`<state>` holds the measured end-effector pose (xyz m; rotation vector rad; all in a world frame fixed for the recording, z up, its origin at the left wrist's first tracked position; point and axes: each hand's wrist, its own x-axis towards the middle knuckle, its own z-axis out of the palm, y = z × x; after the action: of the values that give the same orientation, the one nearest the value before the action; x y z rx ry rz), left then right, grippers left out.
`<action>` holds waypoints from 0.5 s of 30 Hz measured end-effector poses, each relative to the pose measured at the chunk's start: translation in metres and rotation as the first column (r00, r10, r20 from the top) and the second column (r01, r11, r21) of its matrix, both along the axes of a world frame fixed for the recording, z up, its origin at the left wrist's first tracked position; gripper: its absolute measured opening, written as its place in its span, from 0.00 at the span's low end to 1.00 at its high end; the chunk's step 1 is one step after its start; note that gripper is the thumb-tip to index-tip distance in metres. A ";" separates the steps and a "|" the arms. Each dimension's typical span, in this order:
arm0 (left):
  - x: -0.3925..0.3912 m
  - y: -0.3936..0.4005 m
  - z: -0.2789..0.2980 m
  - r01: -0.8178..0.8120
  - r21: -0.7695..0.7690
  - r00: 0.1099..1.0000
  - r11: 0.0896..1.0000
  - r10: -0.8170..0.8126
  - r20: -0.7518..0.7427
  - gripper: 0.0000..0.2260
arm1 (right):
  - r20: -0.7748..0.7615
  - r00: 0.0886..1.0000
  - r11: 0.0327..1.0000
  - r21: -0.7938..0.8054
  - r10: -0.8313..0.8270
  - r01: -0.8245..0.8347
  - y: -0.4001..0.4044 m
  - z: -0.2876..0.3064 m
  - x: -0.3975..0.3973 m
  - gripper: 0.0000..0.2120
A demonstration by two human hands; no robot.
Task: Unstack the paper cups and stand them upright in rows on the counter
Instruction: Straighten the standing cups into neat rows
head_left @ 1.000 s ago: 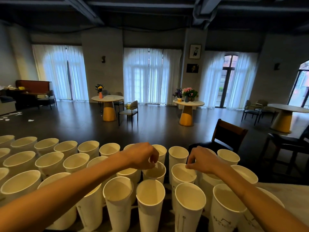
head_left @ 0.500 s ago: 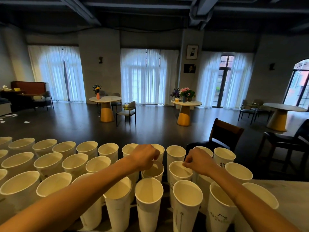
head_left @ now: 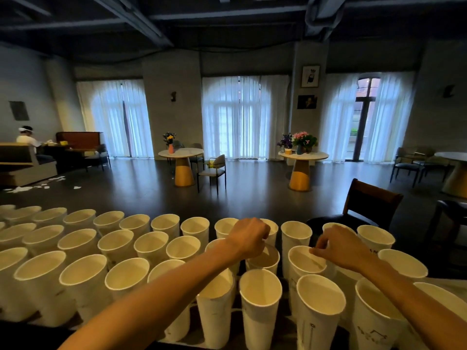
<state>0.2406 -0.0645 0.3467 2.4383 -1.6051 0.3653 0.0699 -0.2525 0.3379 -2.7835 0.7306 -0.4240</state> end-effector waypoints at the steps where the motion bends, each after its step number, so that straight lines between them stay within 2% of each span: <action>1: 0.002 0.005 0.003 0.004 -0.009 1.000 1.000 -0.004 -0.004 0.09 | 0.012 1.000 1.000 -0.009 -0.008 0.008 0.001 0.003 -0.001 0.11; 6: 0.033 0.054 0.036 0.001 -0.107 1.000 0.994 -0.002 -0.016 0.05 | 0.135 0.990 0.997 -0.069 -0.035 0.045 0.022 0.028 0.002 0.07; 10: 0.066 0.115 0.057 -0.073 -0.162 0.994 0.984 0.059 -0.090 0.05 | 0.213 0.977 0.996 -0.084 0.028 -0.010 0.058 0.042 0.017 0.05; 15: 0.079 0.197 0.039 -0.080 -0.149 0.987 0.986 0.057 -0.149 0.04 | 0.281 0.951 0.990 -0.085 0.128 -0.109 0.144 0.046 0.040 0.07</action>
<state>0.3195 0.1326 0.3861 2.3491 -1.3833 0.3042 0.1098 -0.1083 0.3843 -2.7252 0.4876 -0.8195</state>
